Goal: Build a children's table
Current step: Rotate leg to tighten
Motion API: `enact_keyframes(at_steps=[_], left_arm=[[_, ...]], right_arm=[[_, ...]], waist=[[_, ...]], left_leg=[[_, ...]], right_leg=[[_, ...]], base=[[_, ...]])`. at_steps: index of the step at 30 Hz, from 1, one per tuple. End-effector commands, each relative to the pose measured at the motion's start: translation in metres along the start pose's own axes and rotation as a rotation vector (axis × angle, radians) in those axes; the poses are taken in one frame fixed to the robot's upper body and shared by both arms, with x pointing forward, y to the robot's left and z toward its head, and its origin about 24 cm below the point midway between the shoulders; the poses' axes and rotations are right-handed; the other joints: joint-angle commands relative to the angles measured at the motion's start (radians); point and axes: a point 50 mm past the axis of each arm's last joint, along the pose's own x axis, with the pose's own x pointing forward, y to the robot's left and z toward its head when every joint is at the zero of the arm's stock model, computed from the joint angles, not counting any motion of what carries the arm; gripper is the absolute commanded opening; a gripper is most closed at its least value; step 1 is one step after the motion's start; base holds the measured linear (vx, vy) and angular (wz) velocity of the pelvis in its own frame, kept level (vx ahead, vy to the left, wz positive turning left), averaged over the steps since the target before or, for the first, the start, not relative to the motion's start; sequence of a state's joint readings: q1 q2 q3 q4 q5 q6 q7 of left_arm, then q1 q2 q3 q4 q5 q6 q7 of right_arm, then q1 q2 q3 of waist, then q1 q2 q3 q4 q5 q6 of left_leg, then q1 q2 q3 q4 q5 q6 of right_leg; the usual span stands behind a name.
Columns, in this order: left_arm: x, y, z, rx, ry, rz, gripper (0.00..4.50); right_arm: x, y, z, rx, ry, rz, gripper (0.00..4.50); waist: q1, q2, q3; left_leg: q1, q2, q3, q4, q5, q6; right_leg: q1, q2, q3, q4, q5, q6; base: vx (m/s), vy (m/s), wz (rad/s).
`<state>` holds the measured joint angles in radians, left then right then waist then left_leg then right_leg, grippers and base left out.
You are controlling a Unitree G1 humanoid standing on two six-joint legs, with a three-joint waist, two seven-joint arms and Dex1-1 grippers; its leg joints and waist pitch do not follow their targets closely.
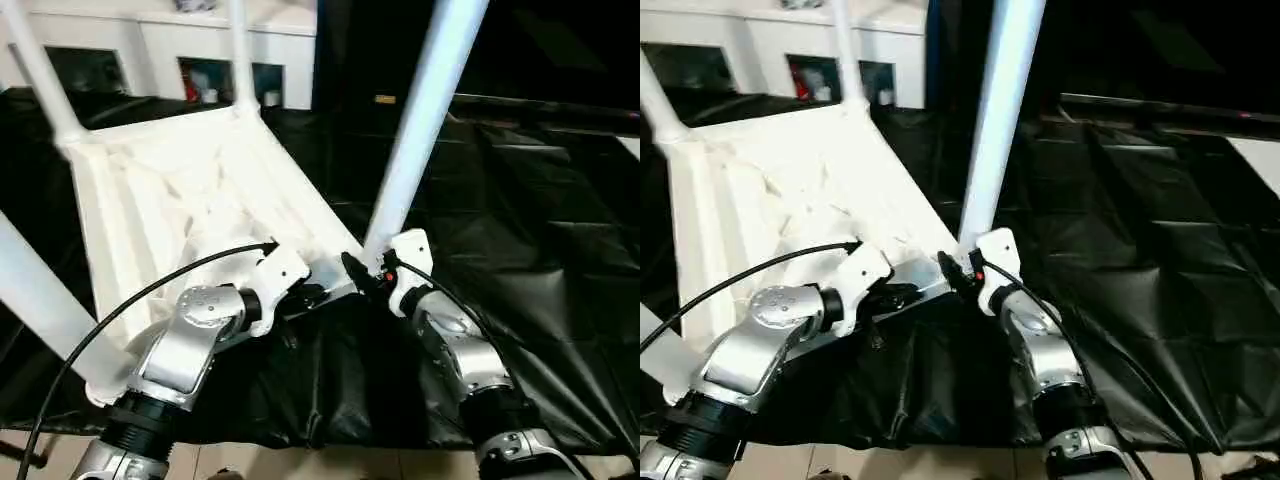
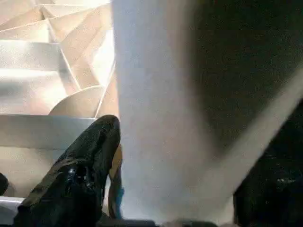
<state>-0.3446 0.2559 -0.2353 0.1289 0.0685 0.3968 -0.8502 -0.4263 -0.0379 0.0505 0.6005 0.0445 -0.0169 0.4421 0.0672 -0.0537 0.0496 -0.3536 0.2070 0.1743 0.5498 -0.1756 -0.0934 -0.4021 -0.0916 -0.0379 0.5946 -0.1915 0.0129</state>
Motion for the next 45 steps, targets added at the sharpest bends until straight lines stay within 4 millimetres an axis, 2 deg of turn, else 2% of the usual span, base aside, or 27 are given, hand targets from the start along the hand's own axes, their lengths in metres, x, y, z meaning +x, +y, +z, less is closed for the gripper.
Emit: enact_keyframes(at_steps=[1,3,5,7,9,10,12,13,15,16,19,24,25,27,28,30,31,32,34,35,37,39,43,45], left_arm=[[0.008,-0.009,-0.008,-0.017,0.035,-0.06,0.0],[0.008,-0.008,-0.007,-0.011,0.034,-0.065,0.0],[0.008,-0.008,-0.007,-0.007,0.035,-0.068,0.0],[0.008,-0.008,-0.007,-0.002,0.033,-0.081,0.0],[0.008,-0.008,-0.007,-0.001,0.033,-0.083,0.0],[0.008,-0.007,-0.007,0.002,0.035,-0.086,0.0],[0.008,-0.007,-0.007,0.004,0.036,-0.086,0.0],[0.007,-0.006,-0.007,0.005,0.038,-0.085,0.0],[0.006,-0.005,-0.009,0.011,0.049,-0.088,0.0],[0.006,-0.005,-0.009,0.012,0.05,-0.088,0.0],[0.005,-0.004,-0.01,0.027,0.057,-0.092,0.0],[0.008,0.0,-0.004,0.038,0.026,-0.066,0.0],[0.008,0.0,-0.001,0.021,0.012,-0.074,0.27],[0.009,0.0,0.002,0.008,0.002,-0.086,0.27],[0.01,-0.001,0.004,0.005,0.004,-0.105,0.43],[0.012,-0.001,0.008,0.007,0.0,-0.113,0.56],[0.012,0.0,0.009,0.006,-0.002,-0.114,0.66],[0.013,0.0,0.009,0.005,-0.003,-0.114,0.66],[0.015,0.003,0.01,0.008,0.0,-0.096,0.95],[0.015,0.004,0.011,0.007,0.001,-0.093,1.01],[0.017,0.006,0.012,0.004,0.0,-0.069,1.06],[0.018,0.008,0.011,-0.001,0.017,-0.058,1.31],[0.019,0.009,0.003,0.035,0.108,-0.064,1.31],[0.021,0.011,0.002,0.041,0.134,-0.058,1.31]], right_arm=[[-0.003,0.004,-0.011,-0.02,0.06,0.065,3.73],[-0.008,-0.001,-0.007,-0.043,0.047,0.108,3.73],[-0.014,-0.006,-0.003,-0.061,0.032,0.153,3.73],[-0.031,-0.016,0.005,-0.067,-0.008,0.235,3.73],[-0.036,-0.019,0.006,-0.069,-0.014,0.256,3.73],[-0.049,-0.027,0.009,-0.083,-0.011,0.311,3.73],[-0.055,-0.03,0.01,-0.094,-0.005,0.337,3.73],[-0.064,-0.036,0.012,-0.12,0.007,0.364,3.73],[-0.083,-0.051,0.015,-0.179,0.045,0.39,3.73],[-0.084,-0.052,0.015,-0.18,0.046,0.389,3.73],[-0.095,-0.069,0.019,-0.206,0.078,0.346,3.73],[-0.102,-0.083,0.022,-0.227,0.09,0.265,3.73],[-0.103,-0.084,0.023,-0.229,0.091,0.253,3.76],[-0.103,-0.086,0.023,-0.232,0.094,0.239,3.76],[-0.102,-0.085,0.023,-0.233,0.091,0.24,3.76],[-0.1,-0.079,0.024,-0.226,0.08,0.26,3.76],[-0.099,-0.077,0.024,-0.224,0.076,0.267,3.76],[-0.099,-0.076,0.023,-0.223,0.074,0.272,3.76],[-0.097,-0.073,0.023,-0.218,0.071,0.281,3.76],[-0.097,-0.073,0.023,-0.216,0.071,0.284,3.76],[-0.097,-0.071,0.022,-0.214,0.07,0.29,3.76],[-0.096,-0.07,0.022,-0.215,0.072,0.295,3.76],[-0.095,-0.068,0.022,-0.219,0.075,0.309,3.76],[-0.095,-0.067,0.022,-0.22,0.075,0.314,3.76]], waist=[[0.004,0.008,-0.048],[0.008,0.006,-0.05],[0.019,0.005,-0.053],[0.025,0.002,-0.056],[0.03,0.001,-0.056],[0.031,-0.005,-0.056],[0.034,-0.005,-0.055],[0.034,-0.005,-0.054],[0.036,-0.007,-0.053],[0.037,-0.012,-0.054],[0.036,-0.014,-0.054],[0.037,-0.016,-0.056],[0.037,-0.015,-0.056],[0.036,-0.014,-0.057],[0.037,-0.015,-0.058],[0.038,-0.014,-0.06],[0.039,-0.004,-0.061],[0.037,-0.01,-0.061],[0.041,-0.005,-0.065],[0.04,-0.007,-0.064],[0.043,-0.003,-0.063],[0.044,-0.006,-0.061],[0.046,-0.004,-0.059],[0.044,-0.005,-0.058]], left_leg=[[0.0,0.017,0.004,-0.066,-0.261,0.01],[-0.002,0.016,0.006,-0.062,-0.224,0.021],[-0.001,0.017,0.009,-0.056,-0.189,0.038],[0.0,0.016,0.01,-0.052,-0.168,0.052],[-0.002,0.016,0.011,-0.049,-0.15,0.07],[-0.004,0.016,0.011,-0.049,-0.152,0.08],[-0.001,0.018,0.012,-0.047,-0.164,0.084],[-0.005,0.018,0.011,-0.048,-0.174,0.084],[-0.004,0.018,0.009,-0.048,-0.189,0.081],[-0.003,0.019,0.01,-0.046,-0.194,0.082],[-0.006,0.017,0.01,-0.044,-0.179,0.083],[-0.006,0.016,0.009,-0.04,-0.164,0.085],[-0.005,0.016,0.01,-0.039,-0.166,0.083],[-0.005,0.016,0.009,-0.039,-0.173,0.08],[-0.006,0.014,0.01,-0.038,-0.171,0.081],[-0.005,0.016,0.009,-0.037,-0.161,0.083],[-0.004,0.016,0.008,-0.036,-0.149,0.086],[-0.006,0.015,0.009,-0.034,-0.141,0.092],[-0.006,0.015,0.008,-0.03,-0.117,0.1],[-0.007,0.014,0.008,-0.029,-0.108,0.105],[-0.008,0.015,0.007,-0.029,-0.121,0.102],[-0.008,0.015,0.008,-0.03,-0.143,0.095],[-0.004,0.016,0.004,-0.035,-0.2,0.068],[-0.008,0.016,0.003,-0.037,-0.204,0.062]], right_leg=[[0.035,-0.03,0.03,-0.068,-0.18,-0.165],[0.039,-0.028,0.029,-0.062,-0.127,-0.177],[0.043,-0.029,0.029,-0.058,-0.079,-0.189],[0.047,-0.03,0.029,-0.054,-0.049,-0.197],[0.048,-0.029,0.029,-0.05,-0.02,-0.205],[0.052,-0.029,0.027,-0.053,-0.037,-0.206],[0.049,-0.031,0.028,-0.055,-0.062,-0.206],[0.051,-0.032,0.027,-0.057,-0.092,-0.2],[0.05,-0.033,0.026,-0.061,-0.136,-0.189],[0.05,-0.033,0.027,-0.063,-0.156,-0.184],[0.048,-0.033,0.026,-0.063,-0.169,-0.185],[0.046,-0.032,0.025,-0.06,-0.166,-0.185],[0.045,-0.033,0.025,-0.06,-0.17,-0.187],[0.046,-0.033,0.024,-0.06,-0.176,-0.19],[0.046,-0.033,0.024,-0.059,-0.175,-0.19],[0.047,-0.032,0.024,-0.056,-0.155,-0.196],[0.046,-0.031,0.024,-0.052,-0.125,-0.206],[0.047,-0.029,0.023,-0.051,-0.097,-0.213],[0.049,-0.029,0.023,-0.045,-0.053,-0.224],[0.048,-0.028,0.022,-0.043,-0.029,-0.232],[0.05,-0.03,0.022,-0.043,-0.038,-0.236],[0.051,-0.031,0.022,-0.047,-0.065,-0.231],[0.047,-0.033,0.022,-0.057,-0.171,-0.196],[0.048,-0.034,0.022,-0.058,-0.186,-0.19]], base=[[0.0,0.0,0.0],[0.0,0.0,0.0],[0.0,0.0,0.0],[0.0,0.0,0.0],[0.0,0.0,0.0],[0.0,0.0,0.0],[0.0,0.0,0.0],[0.0,0.0,0.0],[0.0,0.0,0.0],[0.0,0.0,0.0],[0.0,0.0,0.0],[0.0,0.0,0.0],[0.0,0.0,0.0],[0.0,0.0,0.0],[0.0,0.0,0.0],[0.0,0.0,0.0],[0.0,0.0,0.0],[0.0,0.0,0.0],[0.0,0.0,0.0],[0.0,0.0,0.0],[0.0,0.0,0.0],[0.0,0.0,0.0],[0.0,0.0,0.0],[0.0,0.0,0.0]])
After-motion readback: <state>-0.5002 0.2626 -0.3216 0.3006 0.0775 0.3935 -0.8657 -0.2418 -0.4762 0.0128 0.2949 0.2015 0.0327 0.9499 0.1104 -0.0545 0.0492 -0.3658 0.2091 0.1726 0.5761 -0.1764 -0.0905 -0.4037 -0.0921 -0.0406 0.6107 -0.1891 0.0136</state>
